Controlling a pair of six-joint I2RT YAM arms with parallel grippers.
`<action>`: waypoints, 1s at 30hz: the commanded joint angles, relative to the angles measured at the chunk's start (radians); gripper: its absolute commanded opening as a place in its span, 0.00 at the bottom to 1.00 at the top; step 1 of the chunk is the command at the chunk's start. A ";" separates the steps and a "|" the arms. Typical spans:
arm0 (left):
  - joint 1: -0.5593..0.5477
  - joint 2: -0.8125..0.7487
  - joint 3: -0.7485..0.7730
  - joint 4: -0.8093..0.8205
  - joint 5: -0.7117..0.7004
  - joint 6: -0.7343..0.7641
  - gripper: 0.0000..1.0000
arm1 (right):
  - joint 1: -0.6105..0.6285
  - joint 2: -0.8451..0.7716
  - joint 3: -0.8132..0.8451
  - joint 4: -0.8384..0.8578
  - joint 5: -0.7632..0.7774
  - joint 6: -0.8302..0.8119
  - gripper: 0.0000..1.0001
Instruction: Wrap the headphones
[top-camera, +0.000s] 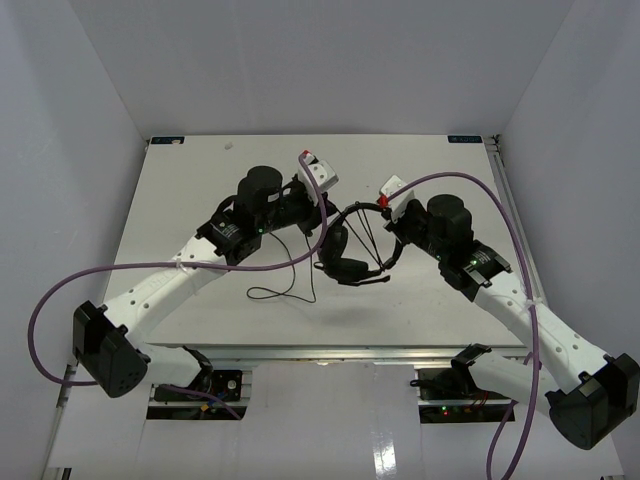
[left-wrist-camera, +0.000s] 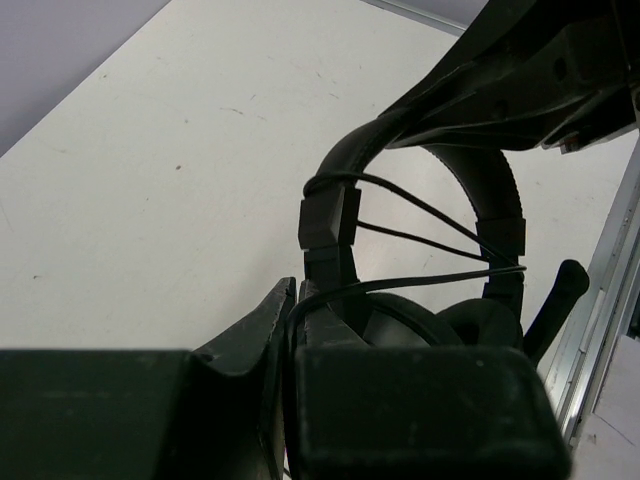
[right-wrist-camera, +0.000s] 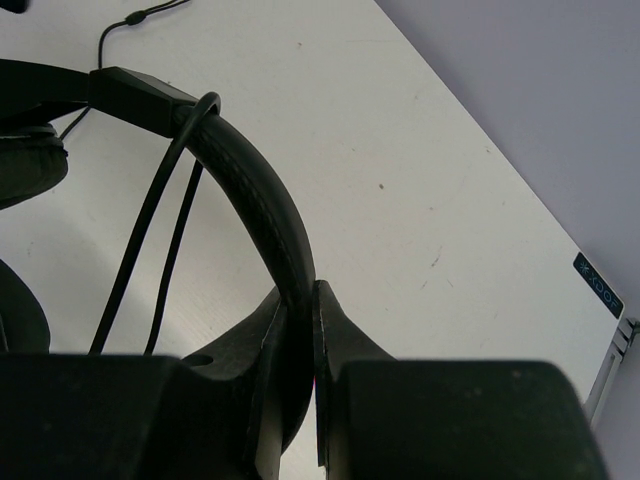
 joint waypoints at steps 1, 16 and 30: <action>0.019 0.011 0.075 0.036 0.026 0.032 0.15 | 0.012 -0.013 0.028 -0.008 -0.079 -0.021 0.08; 0.069 0.091 0.083 0.122 0.070 0.058 0.16 | 0.033 0.001 0.045 -0.031 -0.158 -0.033 0.08; 0.116 0.191 0.126 0.145 0.153 0.026 0.19 | 0.035 0.014 0.101 -0.068 -0.265 0.011 0.08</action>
